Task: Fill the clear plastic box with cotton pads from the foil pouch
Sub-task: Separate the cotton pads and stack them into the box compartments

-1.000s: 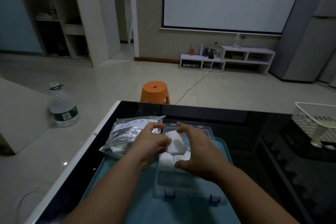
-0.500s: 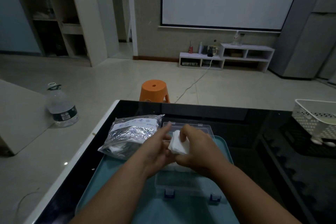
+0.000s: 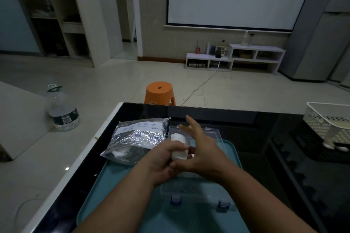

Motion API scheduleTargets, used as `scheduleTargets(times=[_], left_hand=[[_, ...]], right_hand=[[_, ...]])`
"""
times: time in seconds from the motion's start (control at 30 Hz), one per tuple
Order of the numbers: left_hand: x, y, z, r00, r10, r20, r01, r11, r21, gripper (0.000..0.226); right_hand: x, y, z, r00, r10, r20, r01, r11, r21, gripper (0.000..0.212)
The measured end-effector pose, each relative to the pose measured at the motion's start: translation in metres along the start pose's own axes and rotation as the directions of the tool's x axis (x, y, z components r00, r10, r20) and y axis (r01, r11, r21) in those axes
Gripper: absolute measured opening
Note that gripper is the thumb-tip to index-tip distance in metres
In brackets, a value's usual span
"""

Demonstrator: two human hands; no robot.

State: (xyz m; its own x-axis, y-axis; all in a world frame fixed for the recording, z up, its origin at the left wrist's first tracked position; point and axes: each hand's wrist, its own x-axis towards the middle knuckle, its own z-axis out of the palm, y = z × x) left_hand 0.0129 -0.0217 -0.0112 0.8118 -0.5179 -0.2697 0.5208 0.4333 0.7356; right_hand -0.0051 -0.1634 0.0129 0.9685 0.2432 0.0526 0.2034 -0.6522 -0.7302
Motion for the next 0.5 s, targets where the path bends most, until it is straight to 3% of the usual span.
scheduleTargets(times=[0.07, 0.27, 0.4, 0.5], left_hand=[[0.0009, -0.0008, -0.0006, 0.999, 0.024, 0.035, -0.026, 0.998, 0.065, 0.044], [0.0039, -0.0019, -0.0014, 1.000, 0.006, -0.003, -0.006, 0.994, 0.107, 0.049], [0.0058, -0.0022, 0.0019, 0.995, 0.020, -0.103, -0.013, 0.997, 0.075, 0.027], [0.0091, 0.0000, 0.0035, 0.974, -0.017, -0.224, 0.027, 0.999, 0.042, 0.009]], right_hand=[[0.0013, 0.0002, -0.0001, 1.000, 0.017, 0.000, -0.017, 0.999, -0.041, 0.122], [-0.0018, -0.0040, -0.0044, 1.000, -0.025, 0.010, 0.026, 0.990, -0.137, 0.119], [-0.0036, -0.0090, -0.0066, 0.999, -0.027, 0.040, 0.034, 0.981, -0.192, 0.114], [-0.0016, -0.0024, -0.0095, 0.999, -0.016, 0.033, 0.017, 0.999, -0.033, 0.102]])
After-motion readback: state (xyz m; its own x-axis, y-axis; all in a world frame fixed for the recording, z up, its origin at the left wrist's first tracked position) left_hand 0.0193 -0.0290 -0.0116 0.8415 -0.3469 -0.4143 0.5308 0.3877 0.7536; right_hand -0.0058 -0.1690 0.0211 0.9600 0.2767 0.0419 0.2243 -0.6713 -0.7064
